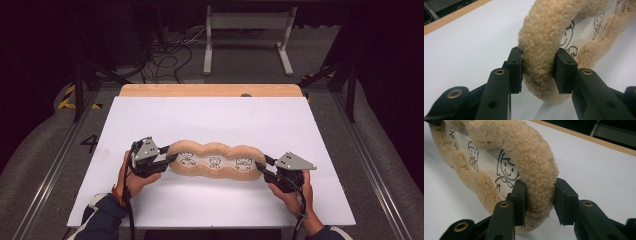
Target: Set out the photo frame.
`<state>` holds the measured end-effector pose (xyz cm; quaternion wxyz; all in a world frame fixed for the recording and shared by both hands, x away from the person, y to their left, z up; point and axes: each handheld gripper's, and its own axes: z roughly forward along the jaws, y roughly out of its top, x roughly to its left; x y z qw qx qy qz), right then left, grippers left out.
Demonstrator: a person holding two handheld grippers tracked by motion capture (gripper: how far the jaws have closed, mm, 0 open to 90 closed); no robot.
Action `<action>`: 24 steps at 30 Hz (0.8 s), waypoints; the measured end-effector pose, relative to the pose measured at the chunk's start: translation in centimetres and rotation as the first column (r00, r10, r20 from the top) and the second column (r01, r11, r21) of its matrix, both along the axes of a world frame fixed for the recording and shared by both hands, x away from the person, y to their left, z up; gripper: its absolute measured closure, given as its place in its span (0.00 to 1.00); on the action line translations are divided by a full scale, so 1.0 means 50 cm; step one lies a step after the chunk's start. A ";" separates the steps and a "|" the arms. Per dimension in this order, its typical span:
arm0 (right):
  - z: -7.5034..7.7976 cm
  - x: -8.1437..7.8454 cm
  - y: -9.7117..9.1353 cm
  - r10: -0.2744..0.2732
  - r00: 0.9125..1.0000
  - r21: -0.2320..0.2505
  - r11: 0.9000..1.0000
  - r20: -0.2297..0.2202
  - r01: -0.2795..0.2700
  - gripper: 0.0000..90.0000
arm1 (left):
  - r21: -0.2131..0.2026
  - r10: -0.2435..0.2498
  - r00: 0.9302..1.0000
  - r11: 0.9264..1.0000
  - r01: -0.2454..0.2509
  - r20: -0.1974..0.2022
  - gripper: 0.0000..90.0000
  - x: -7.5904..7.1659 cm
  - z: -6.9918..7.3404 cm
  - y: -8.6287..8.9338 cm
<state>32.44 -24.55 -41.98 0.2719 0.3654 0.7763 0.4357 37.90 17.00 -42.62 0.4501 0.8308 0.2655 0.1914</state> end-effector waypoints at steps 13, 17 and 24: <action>-0.009 -0.015 -0.015 -0.001 1.000 0.047 0.999 -0.015 0.001 0.68 | 0.009 0.031 0.999 0.999 -0.031 -0.028 0.64 -0.008 -0.035 -0.006; -0.024 -0.004 -0.008 -0.008 0.999 0.043 0.999 -0.043 0.010 0.69 | -0.006 0.027 0.999 1.000 -0.027 -0.038 0.66 -0.004 -0.037 -0.002; -0.022 0.007 0.007 -0.034 0.999 0.005 0.999 -0.034 0.035 0.71 | 0.018 0.030 0.999 0.999 -0.029 -0.031 0.67 -0.015 -0.032 0.000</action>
